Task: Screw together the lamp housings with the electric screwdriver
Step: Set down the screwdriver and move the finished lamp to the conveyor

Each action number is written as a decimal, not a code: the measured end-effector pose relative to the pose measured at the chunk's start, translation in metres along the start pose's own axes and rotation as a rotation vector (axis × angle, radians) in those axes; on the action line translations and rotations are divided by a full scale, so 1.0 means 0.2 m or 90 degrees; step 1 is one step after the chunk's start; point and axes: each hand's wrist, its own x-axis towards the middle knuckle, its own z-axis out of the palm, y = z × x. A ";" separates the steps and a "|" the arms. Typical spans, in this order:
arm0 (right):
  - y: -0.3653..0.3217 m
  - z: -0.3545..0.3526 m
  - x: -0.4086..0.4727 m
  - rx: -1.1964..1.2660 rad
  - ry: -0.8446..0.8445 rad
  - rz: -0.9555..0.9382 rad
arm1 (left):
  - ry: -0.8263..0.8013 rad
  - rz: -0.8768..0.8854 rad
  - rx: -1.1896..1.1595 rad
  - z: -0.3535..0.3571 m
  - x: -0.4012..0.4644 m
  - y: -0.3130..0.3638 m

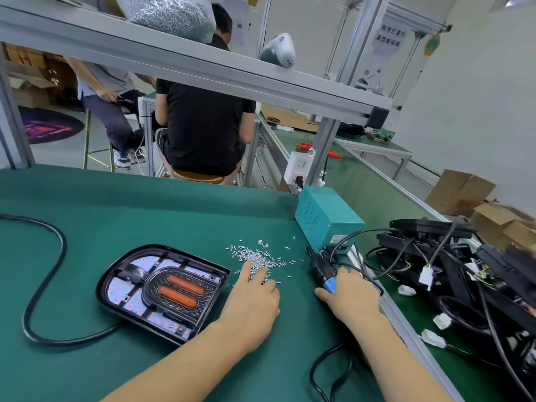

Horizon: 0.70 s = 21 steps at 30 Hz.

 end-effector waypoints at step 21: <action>-0.49 0.18 0.42 0.298 0.030 -0.071 | 0.212 -0.117 0.009 -0.29 -0.26 -0.34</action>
